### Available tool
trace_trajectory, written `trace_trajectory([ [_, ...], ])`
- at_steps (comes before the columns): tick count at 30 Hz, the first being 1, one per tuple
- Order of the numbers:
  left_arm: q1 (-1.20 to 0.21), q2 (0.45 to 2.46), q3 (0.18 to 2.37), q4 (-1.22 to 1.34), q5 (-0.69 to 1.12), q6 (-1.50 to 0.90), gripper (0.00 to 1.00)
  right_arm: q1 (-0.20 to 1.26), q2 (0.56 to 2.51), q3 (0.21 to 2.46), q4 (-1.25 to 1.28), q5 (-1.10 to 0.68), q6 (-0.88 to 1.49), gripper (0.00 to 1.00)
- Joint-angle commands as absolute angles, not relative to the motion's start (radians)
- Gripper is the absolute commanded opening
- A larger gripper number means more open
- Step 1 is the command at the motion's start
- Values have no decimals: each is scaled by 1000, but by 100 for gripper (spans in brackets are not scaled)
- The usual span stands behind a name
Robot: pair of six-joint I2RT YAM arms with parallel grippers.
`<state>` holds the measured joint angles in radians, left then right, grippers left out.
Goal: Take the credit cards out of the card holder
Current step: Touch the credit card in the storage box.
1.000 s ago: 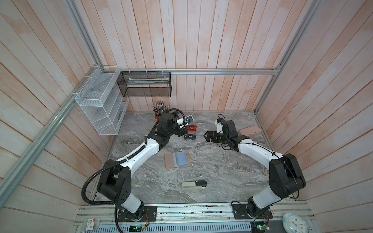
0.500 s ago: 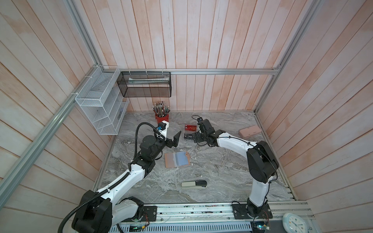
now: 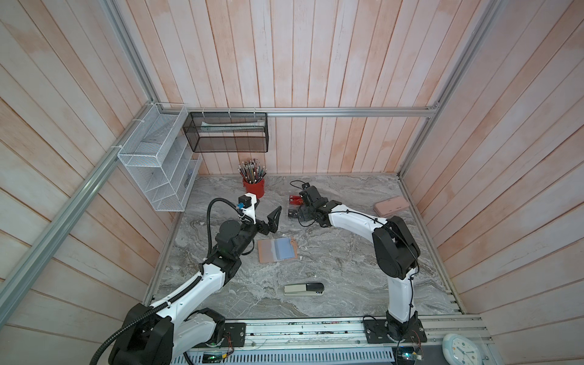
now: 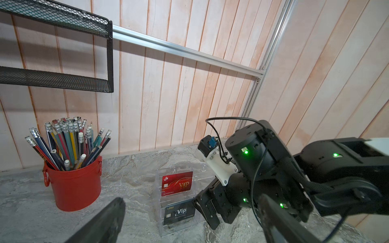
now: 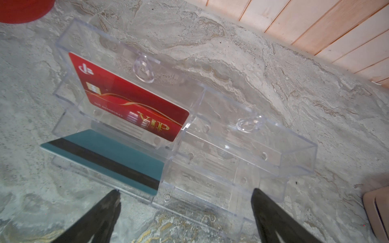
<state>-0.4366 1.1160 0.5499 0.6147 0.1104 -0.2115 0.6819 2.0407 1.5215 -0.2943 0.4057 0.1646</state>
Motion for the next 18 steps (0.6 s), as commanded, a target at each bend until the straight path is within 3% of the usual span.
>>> trace_trajectory([
  [1, -433, 1104, 527, 659, 91, -240, 100, 691, 2069, 1562, -331, 443, 181, 98],
  [18, -433, 1081, 495, 674, 74, -258, 100, 690, 2160, 1684, -371, 472, 212, 98],
])
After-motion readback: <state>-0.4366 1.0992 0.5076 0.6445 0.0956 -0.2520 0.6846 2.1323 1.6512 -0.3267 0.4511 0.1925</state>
